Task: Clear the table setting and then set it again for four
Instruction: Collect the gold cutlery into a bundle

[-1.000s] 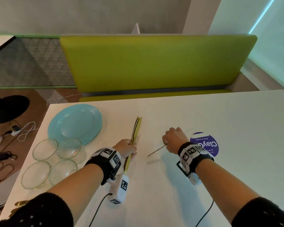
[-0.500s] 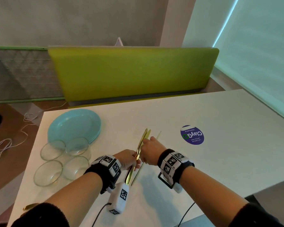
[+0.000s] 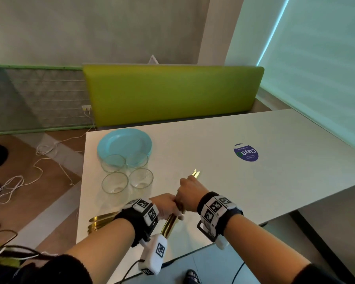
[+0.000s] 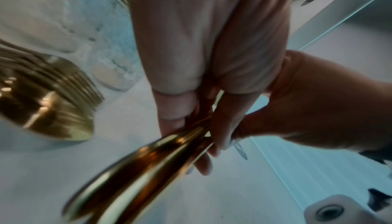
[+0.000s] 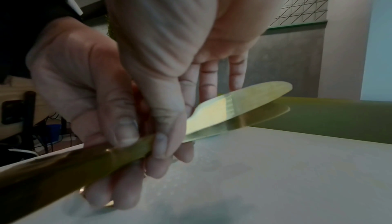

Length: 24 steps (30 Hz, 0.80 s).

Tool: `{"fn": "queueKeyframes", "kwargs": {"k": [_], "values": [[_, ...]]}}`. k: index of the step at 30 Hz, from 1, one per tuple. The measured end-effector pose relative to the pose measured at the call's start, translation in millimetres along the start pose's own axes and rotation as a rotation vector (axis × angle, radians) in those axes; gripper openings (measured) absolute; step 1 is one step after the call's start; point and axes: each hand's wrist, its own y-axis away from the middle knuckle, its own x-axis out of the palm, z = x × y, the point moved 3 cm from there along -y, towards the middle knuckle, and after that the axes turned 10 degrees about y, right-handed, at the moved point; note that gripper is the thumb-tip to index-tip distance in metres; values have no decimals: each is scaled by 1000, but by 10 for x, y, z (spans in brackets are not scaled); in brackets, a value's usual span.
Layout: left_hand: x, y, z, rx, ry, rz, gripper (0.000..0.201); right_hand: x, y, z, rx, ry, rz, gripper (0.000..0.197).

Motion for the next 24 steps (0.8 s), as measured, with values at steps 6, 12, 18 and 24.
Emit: {"fn": "queueKeyframes", "kwargs": {"k": [6,12,18,24], "values": [[8,300,266,30,-20,-23,21,-50,92,317,43,-101,-16,27],[-57,339,519,78,-100,-94,15,-56,110,543,52,-89,-94,27],[-174,392,680,47,-221,-125,18,4,58,708,102,-166,-263,25],[-354,477,891,-42,-788,-206,34,13,89,651,103,-313,-250,17]]}}
